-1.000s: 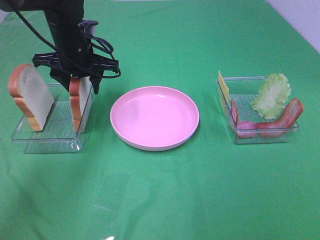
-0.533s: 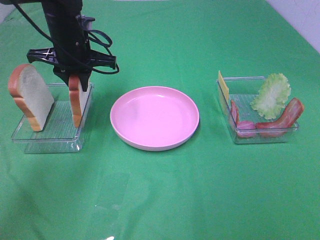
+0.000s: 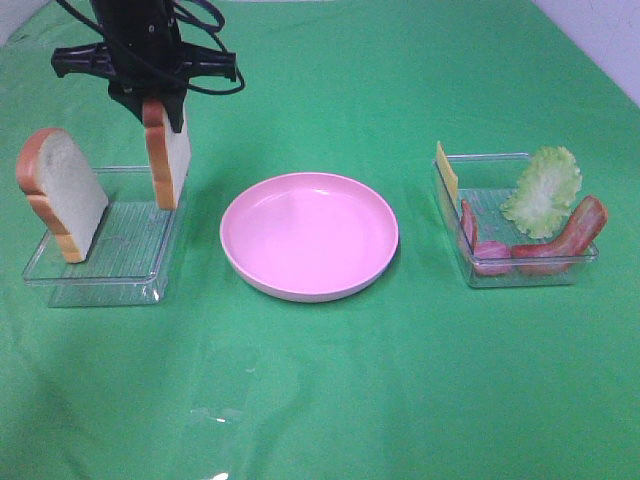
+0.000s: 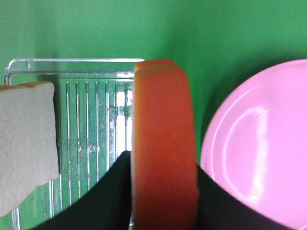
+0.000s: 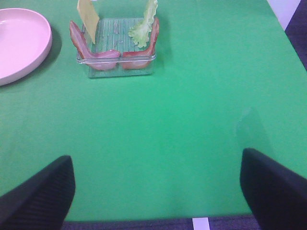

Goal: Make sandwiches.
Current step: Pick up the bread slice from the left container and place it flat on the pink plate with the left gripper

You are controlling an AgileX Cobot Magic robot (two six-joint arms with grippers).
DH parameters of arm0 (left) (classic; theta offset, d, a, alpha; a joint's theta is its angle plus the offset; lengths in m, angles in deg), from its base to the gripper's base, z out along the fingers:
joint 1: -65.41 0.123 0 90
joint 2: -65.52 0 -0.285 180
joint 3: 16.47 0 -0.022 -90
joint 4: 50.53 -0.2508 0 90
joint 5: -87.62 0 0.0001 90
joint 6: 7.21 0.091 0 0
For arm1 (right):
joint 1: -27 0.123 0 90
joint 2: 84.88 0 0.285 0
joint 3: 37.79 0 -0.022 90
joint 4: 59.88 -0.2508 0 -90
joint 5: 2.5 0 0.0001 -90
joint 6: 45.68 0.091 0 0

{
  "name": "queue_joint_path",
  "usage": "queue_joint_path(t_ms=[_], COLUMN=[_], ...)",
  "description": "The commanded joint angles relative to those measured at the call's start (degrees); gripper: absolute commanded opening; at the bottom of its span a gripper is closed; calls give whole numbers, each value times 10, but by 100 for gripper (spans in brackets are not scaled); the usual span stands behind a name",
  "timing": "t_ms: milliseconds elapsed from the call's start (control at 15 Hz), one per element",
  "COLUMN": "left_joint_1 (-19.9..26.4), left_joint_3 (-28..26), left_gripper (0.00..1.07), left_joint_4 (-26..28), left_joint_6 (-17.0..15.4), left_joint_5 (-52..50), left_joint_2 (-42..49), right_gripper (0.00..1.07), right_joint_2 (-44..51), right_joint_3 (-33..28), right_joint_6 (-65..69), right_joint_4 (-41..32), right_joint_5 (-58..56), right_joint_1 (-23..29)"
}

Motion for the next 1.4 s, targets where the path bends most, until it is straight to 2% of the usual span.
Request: queue_joint_path(t_ms=[67, 133, 267, 667, 933, 1133, 1400], left_joint_1=[-5, -5, -7, -47, -74, -83, -83], left_joint_3=[-34, -55, -61, -61, -61, -61, -61], left_gripper=[25, 25, 25, 25, 25, 25, 25], left_joint_4=[11, 32, 53, 180, 285, 311, 313], left_joint_6=[1, 1, 4, 91, 136, 177, 179], left_joint_5=[57, 57, 51, -29, -44, -46, -62], left_joint_2=[22, 29, 30, 16, -52, -98, -129], right_gripper=[89, 89, 89, 89, 89, 89, 89], right_joint_2=[19, 19, 19, 18, 18, 18, 18], right_joint_3=[-2, -2, -2, -2, -2, -2, -2], right_joint_6=[-2, -2, -2, -2, -1, -1, -1], right_joint_4=[-1, -1, -1, -1, -1, -1, -1], right_joint_5=[3, 3, 3, 3, 3, 3, 3], right_joint_1=[-3, -3, -3, -3, -3, -3, -3])
